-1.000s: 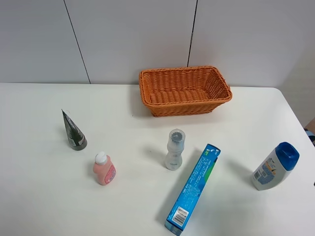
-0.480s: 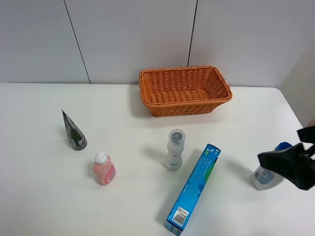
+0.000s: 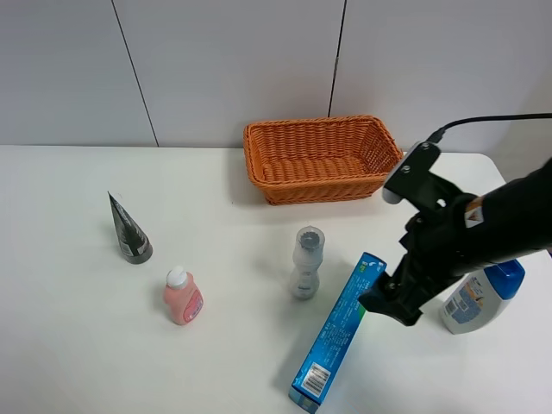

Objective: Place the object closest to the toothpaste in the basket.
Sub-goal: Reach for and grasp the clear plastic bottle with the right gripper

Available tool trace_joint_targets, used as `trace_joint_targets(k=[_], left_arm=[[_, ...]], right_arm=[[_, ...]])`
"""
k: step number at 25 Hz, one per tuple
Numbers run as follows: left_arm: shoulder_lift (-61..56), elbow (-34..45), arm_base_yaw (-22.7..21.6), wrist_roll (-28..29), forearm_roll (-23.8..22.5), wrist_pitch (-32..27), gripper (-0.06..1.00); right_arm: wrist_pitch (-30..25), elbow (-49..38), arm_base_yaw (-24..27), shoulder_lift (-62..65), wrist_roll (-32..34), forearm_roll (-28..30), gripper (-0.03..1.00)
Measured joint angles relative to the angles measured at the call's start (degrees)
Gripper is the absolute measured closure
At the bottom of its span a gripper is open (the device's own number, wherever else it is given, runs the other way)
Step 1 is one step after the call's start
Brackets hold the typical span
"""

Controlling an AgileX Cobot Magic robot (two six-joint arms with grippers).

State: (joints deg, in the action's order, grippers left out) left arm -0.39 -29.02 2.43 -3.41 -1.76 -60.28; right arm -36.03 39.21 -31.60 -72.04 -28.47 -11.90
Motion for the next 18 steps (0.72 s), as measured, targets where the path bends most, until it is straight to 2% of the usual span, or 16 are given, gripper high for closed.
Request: trace_joint_targets(k=[7, 18], left_arm=[[0.0, 0.0, 0.0, 0.0, 0.0, 0.0, -0.05], [0.0, 0.0, 0.0, 0.0, 0.0, 0.0, -0.05]], right_arm=[[13.48, 0.04, -3.07, -12.14, -2.08, 1.03, -0.03], [26.95, 0.04, -5.9, -21.7, -3.06, 0.1, -0.03]])
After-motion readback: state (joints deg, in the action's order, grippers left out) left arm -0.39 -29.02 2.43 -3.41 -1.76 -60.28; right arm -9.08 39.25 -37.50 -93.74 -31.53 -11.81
